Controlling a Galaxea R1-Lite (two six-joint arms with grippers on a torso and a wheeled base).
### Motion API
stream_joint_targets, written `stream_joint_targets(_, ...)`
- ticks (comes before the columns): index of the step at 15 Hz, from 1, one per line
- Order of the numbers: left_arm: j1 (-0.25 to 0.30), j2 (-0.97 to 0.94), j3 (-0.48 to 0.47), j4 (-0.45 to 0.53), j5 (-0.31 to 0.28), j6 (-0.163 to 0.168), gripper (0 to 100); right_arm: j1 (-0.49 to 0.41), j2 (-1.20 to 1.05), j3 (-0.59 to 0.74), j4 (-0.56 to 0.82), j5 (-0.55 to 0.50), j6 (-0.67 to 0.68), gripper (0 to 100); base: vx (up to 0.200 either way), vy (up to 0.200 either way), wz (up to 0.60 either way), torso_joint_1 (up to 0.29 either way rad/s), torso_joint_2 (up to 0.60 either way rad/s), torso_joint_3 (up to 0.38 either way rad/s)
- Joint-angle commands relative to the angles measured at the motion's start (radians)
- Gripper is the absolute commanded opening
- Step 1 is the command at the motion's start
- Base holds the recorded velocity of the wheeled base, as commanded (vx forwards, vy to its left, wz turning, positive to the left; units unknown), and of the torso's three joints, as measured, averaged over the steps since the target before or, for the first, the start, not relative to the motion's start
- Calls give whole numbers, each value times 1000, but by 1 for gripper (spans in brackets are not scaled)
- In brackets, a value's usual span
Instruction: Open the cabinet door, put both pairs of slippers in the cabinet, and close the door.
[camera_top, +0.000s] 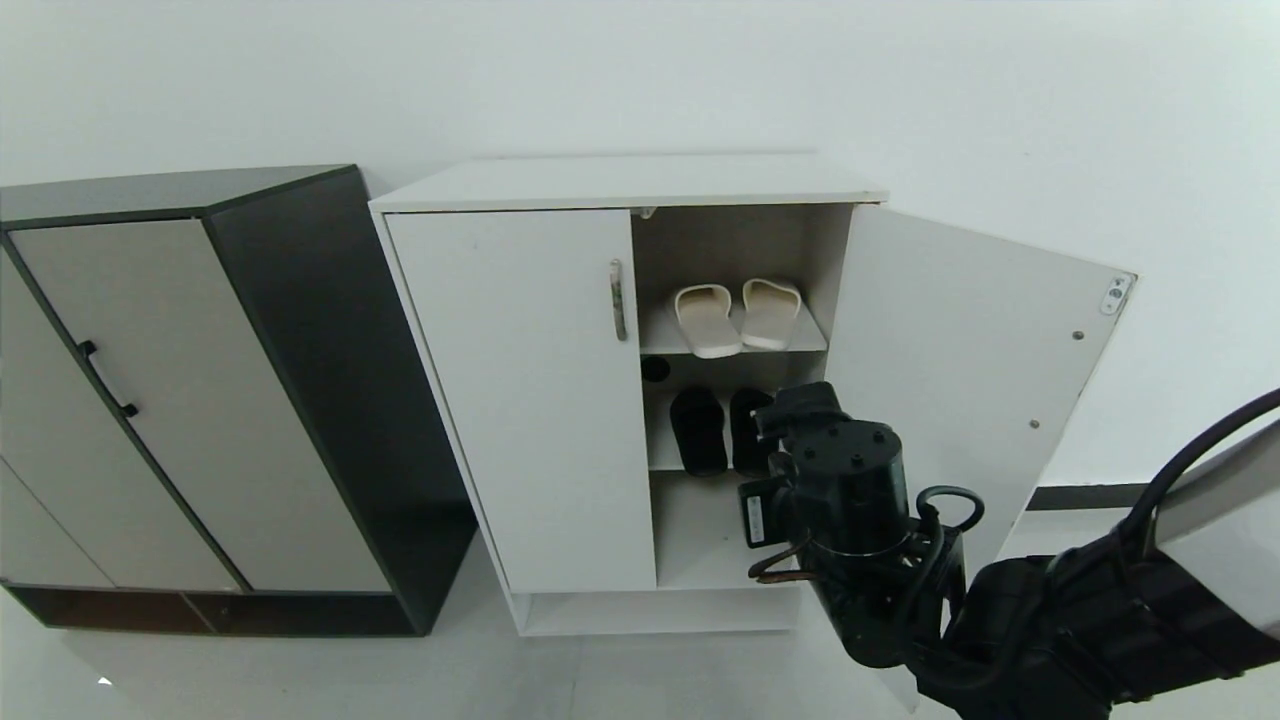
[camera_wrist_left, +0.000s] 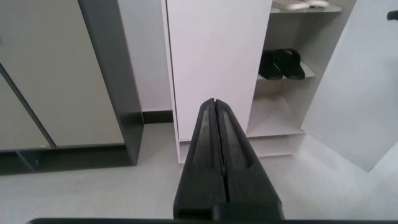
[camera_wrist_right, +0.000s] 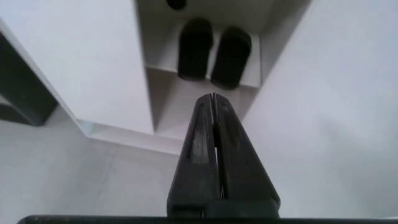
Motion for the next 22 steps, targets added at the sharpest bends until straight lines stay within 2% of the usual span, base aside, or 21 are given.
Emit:
stream_joint_targets(1,0,1,0,0,0,0,0,3,4,9,-14,6,-1,0,0,0,0,0,0,0)
stream_joint_targets(14,0,1,0,0,1,-3,0,3,-5,51,-49,6,-21,0,0,0,0,2,-8,-6)
stream_joint_targets(22,0,1,0,0,1,-2,0,3,-4,52,-48,6,-23,0,0,0,0,115,-408,-290)
